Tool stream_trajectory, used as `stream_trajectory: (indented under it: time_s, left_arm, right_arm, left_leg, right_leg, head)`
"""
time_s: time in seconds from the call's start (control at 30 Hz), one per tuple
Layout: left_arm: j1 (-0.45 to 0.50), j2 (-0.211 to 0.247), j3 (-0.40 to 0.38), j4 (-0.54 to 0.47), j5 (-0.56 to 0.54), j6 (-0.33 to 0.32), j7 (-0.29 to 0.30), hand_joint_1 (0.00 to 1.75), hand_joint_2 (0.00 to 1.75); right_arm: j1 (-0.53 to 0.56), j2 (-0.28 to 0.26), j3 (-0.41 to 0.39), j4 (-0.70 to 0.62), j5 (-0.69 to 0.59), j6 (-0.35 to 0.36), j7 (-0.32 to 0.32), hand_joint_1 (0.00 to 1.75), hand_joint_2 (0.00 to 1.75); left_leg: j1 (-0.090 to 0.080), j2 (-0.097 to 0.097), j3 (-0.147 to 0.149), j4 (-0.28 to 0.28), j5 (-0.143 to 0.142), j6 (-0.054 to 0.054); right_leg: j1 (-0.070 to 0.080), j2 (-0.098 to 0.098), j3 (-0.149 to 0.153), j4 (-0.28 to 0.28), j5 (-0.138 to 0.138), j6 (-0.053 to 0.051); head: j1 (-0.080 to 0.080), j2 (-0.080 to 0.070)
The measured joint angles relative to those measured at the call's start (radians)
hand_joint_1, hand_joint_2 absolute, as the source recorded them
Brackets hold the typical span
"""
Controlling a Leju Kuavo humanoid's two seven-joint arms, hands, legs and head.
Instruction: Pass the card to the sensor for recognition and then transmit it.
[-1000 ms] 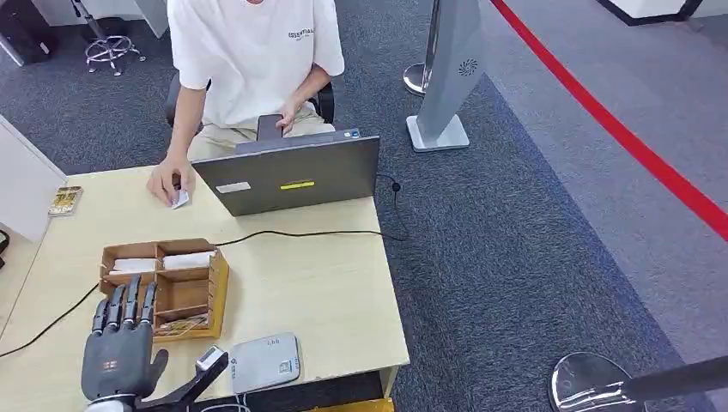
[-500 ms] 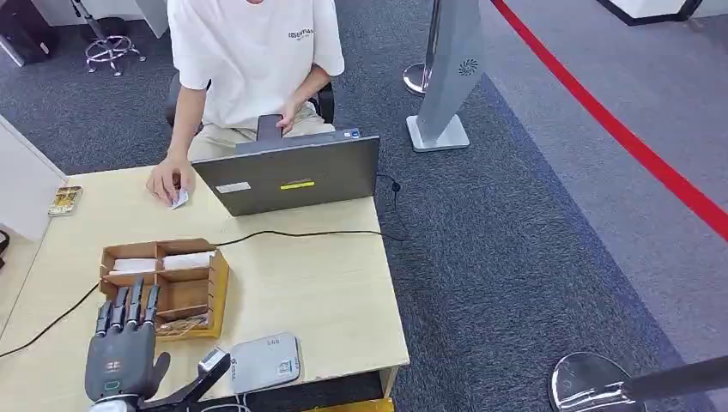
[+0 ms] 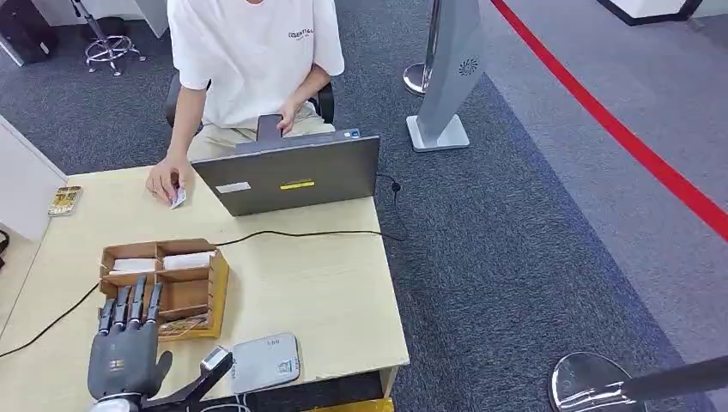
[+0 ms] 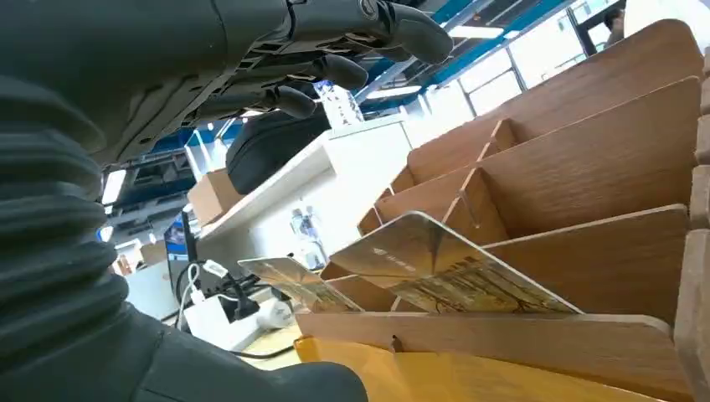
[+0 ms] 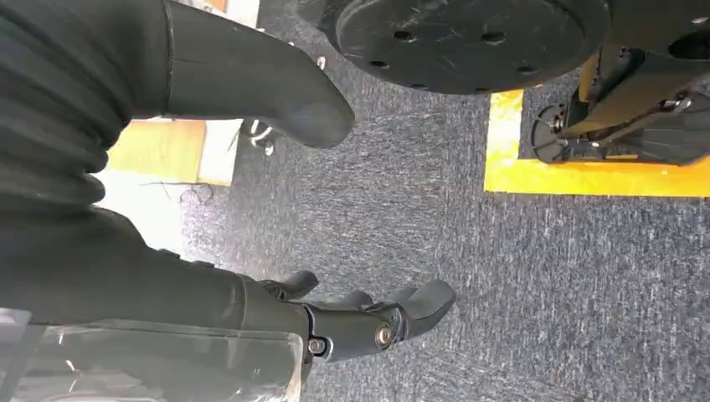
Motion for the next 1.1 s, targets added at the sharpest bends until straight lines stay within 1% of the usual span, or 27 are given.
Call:
stream_trajectory:
  time_s: [0.33,1.1]
  left_arm:
    - [-0.007,0.0,0.0,0.0,0.0,0.0,0.0,0.0,1.75]
    - [-0.01,0.0,0.0,0.0,0.0,-0.032,0.011,0.0,1.75]
  right_arm:
    - [0.001,0.0,0.005,0.0,0.0,0.002,0.0,0.0,1.75]
    - [0.011,0.0,0.011,-0.02,0.002,0.003,0.003,0.0,1.75]
  left_leg:
    - [0.0,0.0,0.0,0.0,0.0,0.0]
    - [0.0,0.0,0.0,0.0,0.0,0.0]
  right_leg:
    - [0.0,0.0,0.0,0.0,0.0,0.0]
    - [0.0,0.0,0.0,0.0,0.0,0.0]
  head:
    - [0.0,0.0]
    - [0.0,0.0]
